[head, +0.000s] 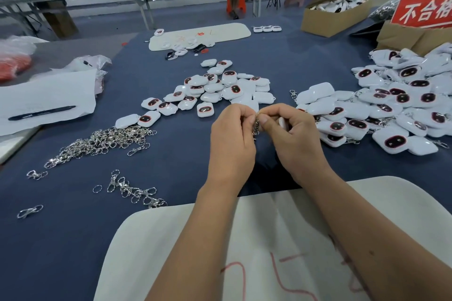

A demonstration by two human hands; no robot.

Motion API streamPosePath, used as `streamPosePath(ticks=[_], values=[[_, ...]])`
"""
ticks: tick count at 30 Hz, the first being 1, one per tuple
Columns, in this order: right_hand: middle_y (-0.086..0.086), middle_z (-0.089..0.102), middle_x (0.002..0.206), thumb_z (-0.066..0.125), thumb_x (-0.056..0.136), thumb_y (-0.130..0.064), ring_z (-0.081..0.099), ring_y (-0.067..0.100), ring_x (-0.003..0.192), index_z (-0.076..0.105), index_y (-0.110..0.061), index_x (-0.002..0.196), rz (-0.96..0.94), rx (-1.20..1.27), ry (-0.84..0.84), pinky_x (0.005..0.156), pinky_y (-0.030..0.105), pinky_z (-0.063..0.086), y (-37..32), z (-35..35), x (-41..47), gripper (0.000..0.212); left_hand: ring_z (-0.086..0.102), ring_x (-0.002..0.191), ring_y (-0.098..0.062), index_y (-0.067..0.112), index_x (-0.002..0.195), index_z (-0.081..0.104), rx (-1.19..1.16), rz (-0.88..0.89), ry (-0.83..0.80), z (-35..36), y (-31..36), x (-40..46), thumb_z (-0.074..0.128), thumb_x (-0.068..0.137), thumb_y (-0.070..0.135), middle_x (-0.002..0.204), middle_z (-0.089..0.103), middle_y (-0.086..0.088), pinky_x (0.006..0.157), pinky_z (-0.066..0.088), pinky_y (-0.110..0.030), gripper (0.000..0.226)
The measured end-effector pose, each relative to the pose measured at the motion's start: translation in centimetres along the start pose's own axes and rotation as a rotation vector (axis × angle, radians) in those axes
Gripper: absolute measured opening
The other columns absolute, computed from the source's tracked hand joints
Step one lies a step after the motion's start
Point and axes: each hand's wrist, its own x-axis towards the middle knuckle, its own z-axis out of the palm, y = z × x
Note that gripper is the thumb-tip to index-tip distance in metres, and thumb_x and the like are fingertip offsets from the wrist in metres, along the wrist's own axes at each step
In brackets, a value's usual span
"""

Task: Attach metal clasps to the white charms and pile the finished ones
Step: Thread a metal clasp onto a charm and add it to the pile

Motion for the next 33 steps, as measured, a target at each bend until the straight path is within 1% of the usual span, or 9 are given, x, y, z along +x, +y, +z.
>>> streamPosePath(ticks=[2, 4, 8, 12, 18, 21, 25, 28, 33], values=[[0.007, 0.054, 0.063, 0.07, 0.097, -0.033, 0.043, 0.027, 0.06, 0.068, -0.016, 0.08, 0.072, 0.005, 0.075, 0.058, 0.041, 0.039, 0.1, 0.1, 0.1, 0.023, 0.054, 0.075, -0.014, 0.011, 0.088, 0.058, 0.025, 0.023, -0.017, 0.0, -0.1, 0.0, 0.05, 0.1, 0.004, 0.082, 0.059, 0.006, 0.065, 0.041, -0.022, 0.016], [0.002, 0.037, 0.06, 0.061, 0.092, -0.052, 0.031, 0.019, 0.055, 0.053, -0.017, 0.075, 0.245, 0.145, 0.158, 0.05, 0.034, 0.029, 0.0, 0.0, 0.7, 0.04, 0.053, 0.077, -0.017, 0.011, 0.087, 0.056, 0.057, 0.036, -0.045, 0.1, -0.3, 0.0, 0.048, 0.1, 0.002, 0.084, 0.058, 0.004, 0.066, 0.042, -0.025, 0.018], [-0.002, 0.042, 0.066, 0.048, 0.083, -0.032, 0.036, 0.013, 0.056, 0.047, -0.015, 0.093, 0.405, 0.445, 0.143, 0.046, 0.025, 0.029, 0.3, -0.1, 1.5, 0.019, 0.052, 0.081, -0.014, 0.013, 0.086, 0.054, 0.11, 0.023, -0.105, 0.1, -0.7, 0.0, 0.046, 0.095, -0.003, 0.087, 0.057, 0.005, 0.069, 0.043, -0.026, 0.021], [0.001, 0.065, 0.084, 0.07, 0.095, -0.01, 0.059, 0.012, 0.076, 0.062, -0.014, 0.112, 0.346, 0.35, 0.087, 0.065, 0.025, 0.05, 1.2, -0.6, 1.1, 0.019, 0.052, 0.08, -0.016, 0.015, 0.083, 0.053, 0.12, 0.022, -0.145, 0.2, -1.0, 0.0, 0.046, 0.095, -0.001, 0.084, 0.057, 0.005, 0.068, 0.043, -0.029, 0.021], [-0.011, 0.059, 0.068, 0.06, 0.105, -0.021, 0.053, 0.007, 0.06, 0.074, -0.02, 0.108, 0.2, 0.151, 0.169, 0.058, 0.022, 0.047, 1.2, -0.4, 1.1, 0.014, 0.05, 0.081, -0.021, 0.017, 0.083, 0.05, 0.143, 0.033, -0.237, 0.2, -0.7, -0.3, 0.043, 0.094, 0.0, 0.086, 0.055, 0.003, 0.068, 0.046, -0.038, 0.022], [-0.019, 0.064, 0.072, 0.066, 0.1, -0.024, 0.057, 0.004, 0.067, 0.073, -0.024, 0.098, 0.09, -0.041, 0.178, 0.068, 0.024, 0.047, 1.2, 0.0, 1.0, 0.007, 0.05, 0.081, -0.023, 0.015, 0.084, 0.05, 0.164, 0.036, -0.265, 0.0, -0.6, -0.3, 0.042, 0.094, 0.0, 0.087, 0.055, 0.001, 0.07, 0.048, -0.045, 0.02], [-0.002, 0.072, 0.075, 0.085, 0.084, -0.026, 0.061, 0.01, 0.068, 0.075, -0.017, 0.089, 0.132, 0.033, 0.264, 0.066, 0.026, 0.053, 1.1, -0.4, 1.0, 0.015, 0.051, 0.08, -0.025, 0.017, 0.084, 0.049, 0.162, 0.02, -0.289, -0.1, -0.3, -0.3, 0.043, 0.095, 0.001, 0.088, 0.055, 0.001, 0.071, 0.049, -0.047, 0.021], [-0.001, 0.074, 0.081, 0.08, 0.088, -0.026, 0.067, 0.015, 0.076, 0.077, -0.018, 0.085, 0.123, -0.006, 0.211, 0.072, 0.027, 0.055, 1.0, -0.3, 0.9, 0.009, 0.053, 0.081, -0.026, 0.018, 0.085, 0.049, 0.172, 0.003, -0.317, -0.1, -0.2, -0.3, 0.042, 0.096, 0.002, 0.09, 0.056, 0.001, 0.073, 0.05, -0.049, 0.02], [-0.007, 0.066, 0.071, 0.067, 0.095, -0.019, 0.055, 0.004, 0.067, 0.068, -0.011, 0.079, 0.103, -0.131, 0.208, 0.066, 0.02, 0.045, 0.9, 0.1, 1.1, 0.018, 0.052, 0.081, -0.025, 0.017, 0.085, 0.049, 0.176, -0.005, -0.33, -0.2, 0.0, -0.5, 0.039, 0.092, -0.001, 0.091, 0.056, 0.001, 0.073, 0.05, -0.049, 0.022]])
